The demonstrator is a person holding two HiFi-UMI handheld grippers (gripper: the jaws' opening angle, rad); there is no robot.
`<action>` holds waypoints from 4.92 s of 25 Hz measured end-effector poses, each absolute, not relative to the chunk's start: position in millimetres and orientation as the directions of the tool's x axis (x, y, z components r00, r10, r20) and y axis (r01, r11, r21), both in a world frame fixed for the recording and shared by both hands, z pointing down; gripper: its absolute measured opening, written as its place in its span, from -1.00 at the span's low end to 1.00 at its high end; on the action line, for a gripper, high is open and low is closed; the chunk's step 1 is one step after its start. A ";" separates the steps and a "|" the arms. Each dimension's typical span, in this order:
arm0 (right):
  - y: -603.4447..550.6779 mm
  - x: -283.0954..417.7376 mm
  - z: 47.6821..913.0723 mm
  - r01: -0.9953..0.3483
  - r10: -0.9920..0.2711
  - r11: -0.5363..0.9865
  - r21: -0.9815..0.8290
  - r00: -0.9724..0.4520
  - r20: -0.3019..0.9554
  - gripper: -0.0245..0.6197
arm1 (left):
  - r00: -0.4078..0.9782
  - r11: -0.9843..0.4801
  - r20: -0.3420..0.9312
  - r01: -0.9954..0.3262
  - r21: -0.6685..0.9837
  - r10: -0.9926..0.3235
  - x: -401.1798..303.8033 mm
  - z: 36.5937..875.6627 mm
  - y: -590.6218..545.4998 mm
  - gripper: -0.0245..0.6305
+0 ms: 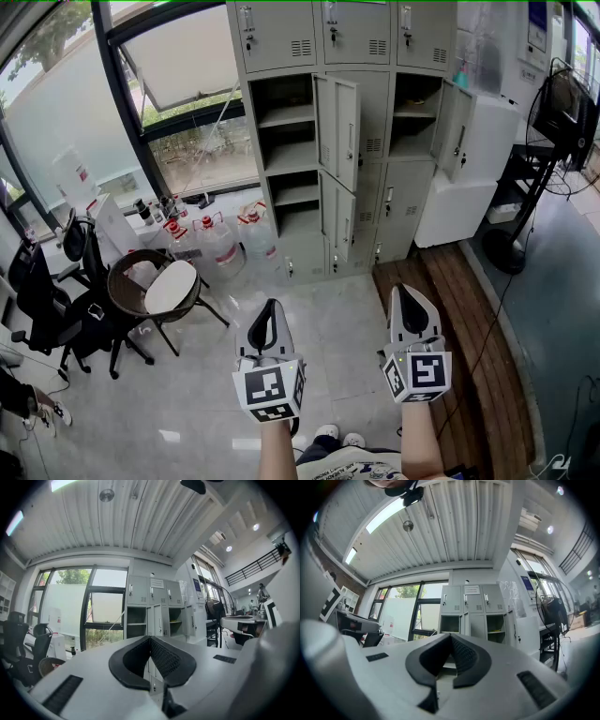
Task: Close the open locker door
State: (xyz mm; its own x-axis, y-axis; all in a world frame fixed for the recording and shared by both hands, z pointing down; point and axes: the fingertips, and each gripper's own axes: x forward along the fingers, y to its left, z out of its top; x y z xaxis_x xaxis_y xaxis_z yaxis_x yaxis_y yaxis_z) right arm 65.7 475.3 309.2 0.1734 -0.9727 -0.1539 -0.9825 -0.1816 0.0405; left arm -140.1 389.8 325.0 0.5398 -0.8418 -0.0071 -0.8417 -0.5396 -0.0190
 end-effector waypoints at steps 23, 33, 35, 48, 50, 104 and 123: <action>432.0 45.4 317.7 -0.984 -0.971 -0.178 0.003 0.176 -0.162 -0.50 | 0.554 -0.554 -0.015 -0.832 -0.007 -0.832 -160.0 335.1 343.5 -0.91; 405.7 39.8 328.8 -0.981 -0.971 -0.192 -0.023 0.193 -0.140 -0.50 | 0.575 -0.575 0.007 -0.818 -0.013 -0.818 -162.7 344.1 311.9 -0.91; 397.1 42.7 330.5 -0.981 -0.972 -0.191 -0.023 0.193 -0.135 -0.50 | 0.574 -0.574 0.012 -0.819 -0.012 -0.819 -160.1 346.3 303.1 -0.91; 278.4 107.0 345.9 -0.991 -0.985 -0.130 -0.022 0.132 -0.114 -0.46 | 0.515 -0.515 0.013 -0.857 -0.017 -0.857 -110.7 356.2 196.3 -0.91; 252.5 121.2 343.4 -0.994 -0.988 -0.105 -0.016 0.106 -0.110 -0.31 | 0.503 -0.503 0.009 -0.864 -0.017 -0.864 -95.8 351.9 174.8 -0.91; -46.2 304.9 410.4 -0.980 -0.980 -0.195 -0.044 0.192 0.060 -0.31 | 0.543 -0.544 0.049 -0.839 -0.016 -0.838 47.9 363.7 -135.8 -0.91; -62.7 302.0 418.7 -0.984 -0.982 -0.176 -0.040 0.173 0.074 -0.49 | 0.566 -0.567 0.061 -0.823 -0.008 -0.822 56.3 371.0 -162.0 -0.91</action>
